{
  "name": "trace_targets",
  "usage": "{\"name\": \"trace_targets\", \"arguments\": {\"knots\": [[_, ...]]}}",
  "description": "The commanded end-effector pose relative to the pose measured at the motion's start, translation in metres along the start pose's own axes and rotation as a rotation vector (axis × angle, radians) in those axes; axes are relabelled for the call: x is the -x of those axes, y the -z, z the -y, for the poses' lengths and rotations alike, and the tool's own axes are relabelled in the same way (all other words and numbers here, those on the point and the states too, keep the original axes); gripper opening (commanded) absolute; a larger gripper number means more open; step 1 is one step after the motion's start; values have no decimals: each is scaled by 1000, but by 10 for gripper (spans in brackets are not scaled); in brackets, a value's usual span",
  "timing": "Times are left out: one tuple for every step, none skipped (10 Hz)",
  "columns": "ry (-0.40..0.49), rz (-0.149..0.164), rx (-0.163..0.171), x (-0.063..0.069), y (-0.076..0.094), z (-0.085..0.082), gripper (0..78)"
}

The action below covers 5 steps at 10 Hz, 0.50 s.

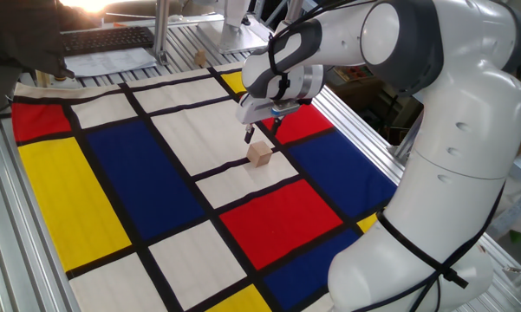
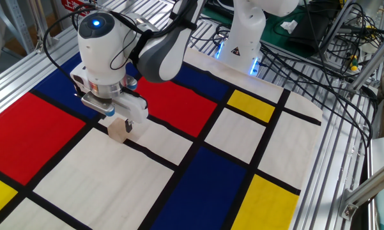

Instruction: Pick up the small block on the left and move it to the right

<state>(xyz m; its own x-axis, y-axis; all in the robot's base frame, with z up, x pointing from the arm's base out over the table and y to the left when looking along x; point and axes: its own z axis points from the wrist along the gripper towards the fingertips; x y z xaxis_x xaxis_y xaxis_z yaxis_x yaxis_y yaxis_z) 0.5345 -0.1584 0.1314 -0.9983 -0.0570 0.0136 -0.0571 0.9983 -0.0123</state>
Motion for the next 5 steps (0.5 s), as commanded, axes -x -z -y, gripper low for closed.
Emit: {"name": "trace_targets", "arguments": {"knots": [[12, 5, 23, 0, 0, 2, 774], [27, 9, 34, 3, 8, 0, 774], [35, 10, 35, 3, 17, 1, 774], [37, 13, 36, 3, 22, 1, 774], [38, 17, 36, 3, 24, 1, 774]]}}
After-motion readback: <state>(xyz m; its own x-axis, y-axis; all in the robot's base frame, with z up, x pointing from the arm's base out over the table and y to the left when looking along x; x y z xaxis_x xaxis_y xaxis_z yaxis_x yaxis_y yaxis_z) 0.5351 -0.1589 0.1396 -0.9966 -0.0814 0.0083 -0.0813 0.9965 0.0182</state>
